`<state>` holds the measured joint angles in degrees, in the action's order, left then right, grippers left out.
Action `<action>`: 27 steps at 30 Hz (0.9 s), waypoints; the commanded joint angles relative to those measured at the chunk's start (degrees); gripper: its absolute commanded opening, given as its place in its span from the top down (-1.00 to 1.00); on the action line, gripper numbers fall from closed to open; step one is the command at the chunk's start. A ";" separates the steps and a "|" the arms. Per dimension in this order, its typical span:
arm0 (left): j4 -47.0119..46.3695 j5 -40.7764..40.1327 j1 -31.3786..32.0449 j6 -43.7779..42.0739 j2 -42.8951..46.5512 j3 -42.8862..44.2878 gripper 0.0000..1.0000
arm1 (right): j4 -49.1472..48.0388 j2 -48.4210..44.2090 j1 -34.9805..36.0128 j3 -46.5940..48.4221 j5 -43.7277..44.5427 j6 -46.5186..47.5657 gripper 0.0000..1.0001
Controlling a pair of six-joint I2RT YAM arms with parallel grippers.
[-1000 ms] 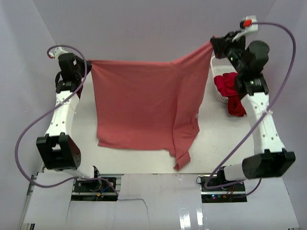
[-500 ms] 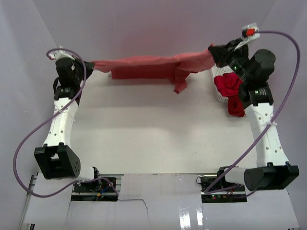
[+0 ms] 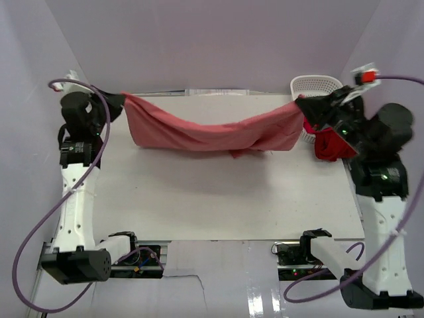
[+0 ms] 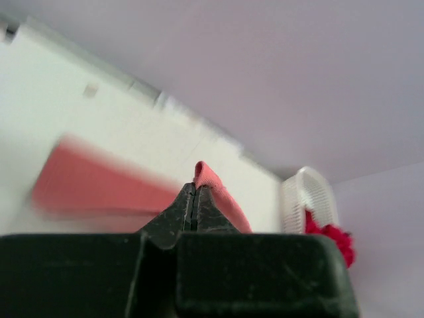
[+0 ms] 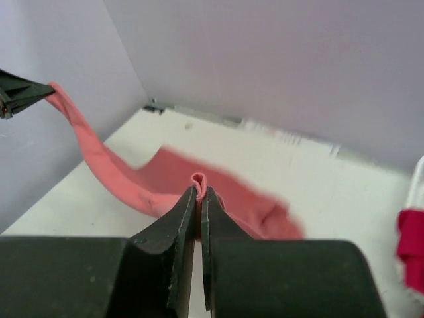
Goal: Fold and stack the t-shirts
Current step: Flatten out the tshirt
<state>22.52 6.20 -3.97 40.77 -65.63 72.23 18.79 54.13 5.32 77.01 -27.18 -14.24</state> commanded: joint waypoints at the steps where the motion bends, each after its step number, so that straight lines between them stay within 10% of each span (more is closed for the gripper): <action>1: 0.14 1.01 0.10 0.01 6.91 11.95 1.00 | 3.33 -5.88 -0.14 19.59 -1.65 2.90 0.84; 8: 4.89 -1.80 0.01 -0.87 10.70 20.67 1.00 | 9.16 -5.35 -0.05 35.49 2.04 3.43 0.84; 20: -5.38 -0.66 0.10 1.50 -2.37 3.63 1.00 | -1.29 11.48 -0.40 11.49 10.04 2.38 0.85; 27: -10.40 -1.36 1.33 3.09 -23.20 13.61 1.00 | -6.49 34.43 -2.77 33.54 5.05 -0.70 0.85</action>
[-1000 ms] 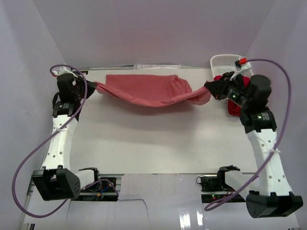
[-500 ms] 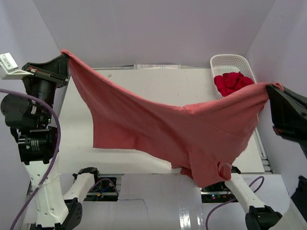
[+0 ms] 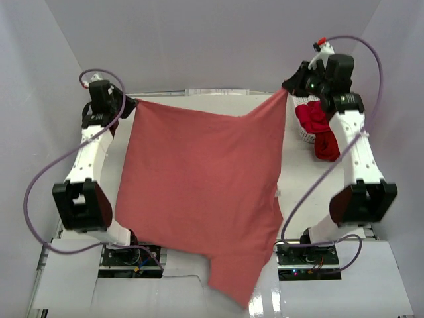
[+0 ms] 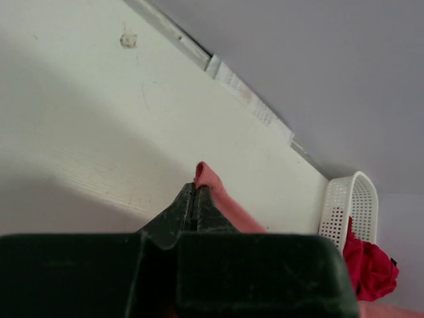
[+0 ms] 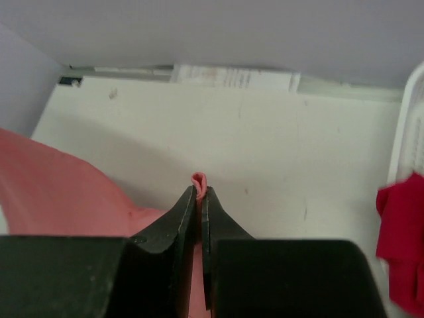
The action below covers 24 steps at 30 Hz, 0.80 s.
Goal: Fold and stack the t-shirts
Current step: Flatten out the tshirt
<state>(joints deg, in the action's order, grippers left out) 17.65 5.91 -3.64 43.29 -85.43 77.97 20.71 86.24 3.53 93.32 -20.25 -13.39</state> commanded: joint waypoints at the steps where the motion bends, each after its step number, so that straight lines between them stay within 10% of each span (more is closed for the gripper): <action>1: -4.04 -0.90 1.09 0.57 -6.30 15.64 1.00 | -5.01 6.01 -1.42 24.21 -3.29 -2.08 0.85; 6: 8.59 0.76 1.44 0.31 -26.50 47.92 1.00 | -1.09 26.88 -7.02 58.11 -11.88 -11.45 0.85; 10: 10.04 0.24 1.44 -1.54 -26.48 57.57 1.00 | -19.44 9.19 -8.10 26.50 -13.67 -10.35 0.85; 19: -9.29 -1.60 2.06 -1.10 9.43 -3.57 1.00 | -29.51 -16.96 -7.93 -16.20 -14.12 -7.08 0.85; 24: -4.39 0.49 2.41 -1.45 10.55 -20.72 1.00 | -23.63 -20.49 -6.61 -39.55 -12.98 -10.34 0.85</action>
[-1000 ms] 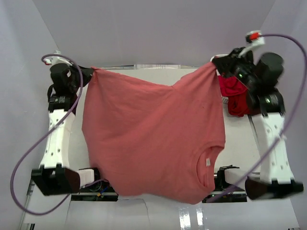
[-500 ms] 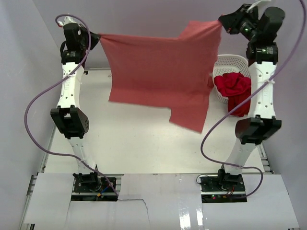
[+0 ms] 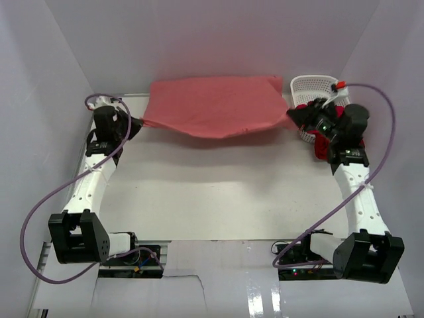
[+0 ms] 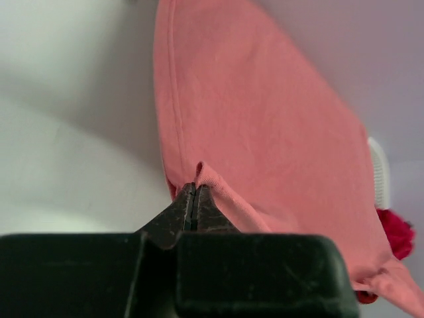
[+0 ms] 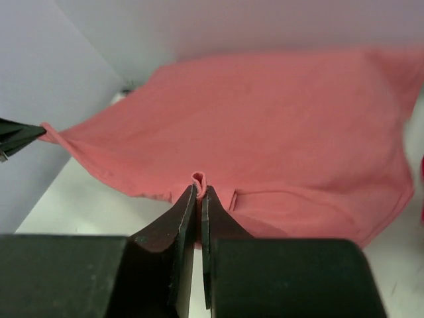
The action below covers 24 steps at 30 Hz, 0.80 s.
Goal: Fold and stack the t-shirts
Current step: Flatten out the tshirt
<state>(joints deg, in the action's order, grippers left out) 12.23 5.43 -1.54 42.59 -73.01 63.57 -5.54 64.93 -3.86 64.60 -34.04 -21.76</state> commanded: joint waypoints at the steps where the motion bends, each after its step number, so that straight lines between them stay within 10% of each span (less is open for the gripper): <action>1: 1.74 1.51 0.48 -0.23 -2.30 -8.18 1.00 | 3.95 0.73 1.13 -13.51 1.52 -1.97 0.85; 10: 9.55 -1.91 5.94 1.45 2.26 -23.49 1.00 | 26.41 -9.80 2.45 -34.96 5.12 0.40 0.85; 24: 27.76 -2.17 5.94 5.22 19.40 -26.31 1.00 | 51.94 -35.12 10.10 -35.77 14.26 -3.64 0.85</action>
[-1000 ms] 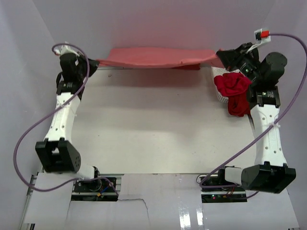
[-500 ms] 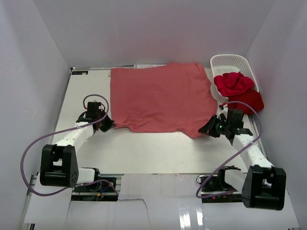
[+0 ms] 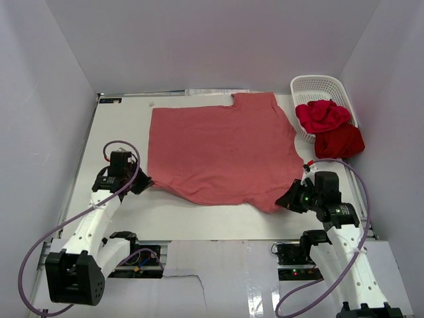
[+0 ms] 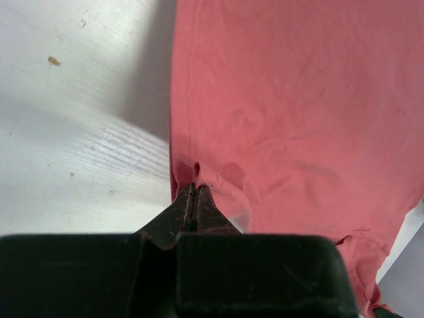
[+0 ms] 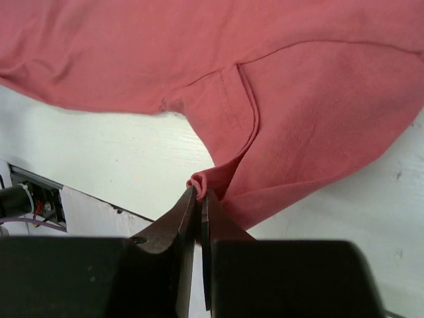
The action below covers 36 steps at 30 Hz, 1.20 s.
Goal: Fold and stack the t-shirts
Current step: Flatten out the tshirt, then fold the flattened tshirt in 1/3 of the way
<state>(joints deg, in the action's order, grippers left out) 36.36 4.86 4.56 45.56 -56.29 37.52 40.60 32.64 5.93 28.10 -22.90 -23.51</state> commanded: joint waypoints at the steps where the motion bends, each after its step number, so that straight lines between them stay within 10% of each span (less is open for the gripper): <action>1: 4.41 -2.83 -0.25 2.86 2.68 0.01 1.00 | 6.59 -3.28 0.31 1.17 4.16 -2.07 0.85; 36: 0.47 -15.49 -0.16 12.18 -12.08 5.46 1.00 | -11.51 22.46 0.31 20.14 15.69 5.13 0.85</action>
<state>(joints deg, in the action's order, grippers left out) 38.41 -8.21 4.58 56.99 -68.23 40.53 32.95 54.24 6.04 43.68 -7.38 -20.25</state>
